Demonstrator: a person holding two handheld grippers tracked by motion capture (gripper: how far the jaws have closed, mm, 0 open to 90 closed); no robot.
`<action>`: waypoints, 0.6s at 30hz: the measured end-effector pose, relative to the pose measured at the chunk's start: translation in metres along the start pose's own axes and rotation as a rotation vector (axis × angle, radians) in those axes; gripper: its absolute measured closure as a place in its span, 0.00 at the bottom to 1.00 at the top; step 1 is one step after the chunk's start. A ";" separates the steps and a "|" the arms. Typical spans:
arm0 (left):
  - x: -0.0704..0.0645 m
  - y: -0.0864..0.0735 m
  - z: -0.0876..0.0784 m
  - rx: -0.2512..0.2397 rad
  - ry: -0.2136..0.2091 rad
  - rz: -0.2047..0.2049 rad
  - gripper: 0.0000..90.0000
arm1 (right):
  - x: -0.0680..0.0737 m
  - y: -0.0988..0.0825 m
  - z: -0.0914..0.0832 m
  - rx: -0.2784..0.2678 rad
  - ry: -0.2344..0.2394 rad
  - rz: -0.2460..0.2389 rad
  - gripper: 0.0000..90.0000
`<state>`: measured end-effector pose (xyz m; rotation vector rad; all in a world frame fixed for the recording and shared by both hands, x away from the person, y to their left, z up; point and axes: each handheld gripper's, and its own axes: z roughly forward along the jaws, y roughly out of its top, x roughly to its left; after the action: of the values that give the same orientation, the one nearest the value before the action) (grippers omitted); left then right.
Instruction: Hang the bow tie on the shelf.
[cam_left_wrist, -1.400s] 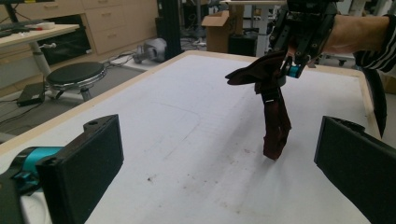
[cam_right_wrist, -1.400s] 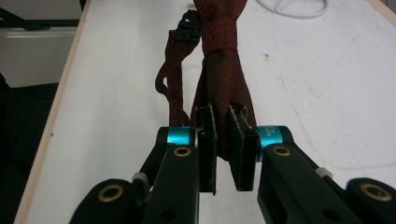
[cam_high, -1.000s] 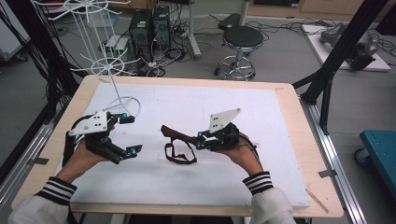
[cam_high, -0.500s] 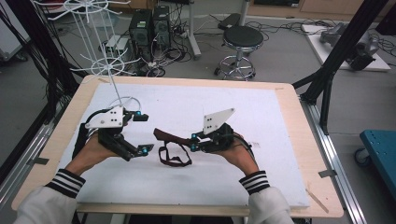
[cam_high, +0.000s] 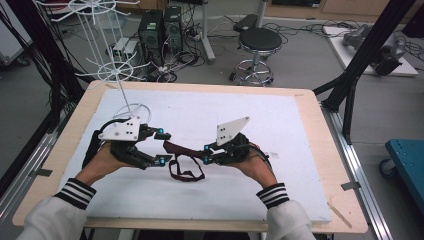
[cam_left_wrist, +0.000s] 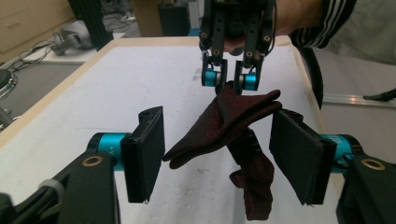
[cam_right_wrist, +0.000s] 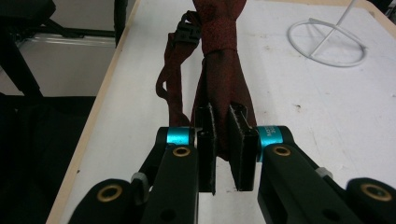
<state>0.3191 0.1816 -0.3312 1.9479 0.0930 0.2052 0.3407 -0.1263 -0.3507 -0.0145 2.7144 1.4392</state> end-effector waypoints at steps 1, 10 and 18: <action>-0.001 0.000 0.001 0.001 -0.004 0.003 0.42 | 0.000 0.000 0.000 0.001 0.003 -0.004 0.92; -0.002 0.000 0.002 0.025 -0.027 0.040 0.71 | 0.000 0.001 0.002 0.002 0.012 -0.002 0.92; -0.005 0.002 0.000 0.033 0.010 0.032 0.93 | -0.002 0.002 0.003 -0.006 0.002 0.009 0.92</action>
<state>0.3144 0.1796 -0.3297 1.9828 0.0724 0.2361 0.3424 -0.1227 -0.3510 -0.0044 2.7153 1.4504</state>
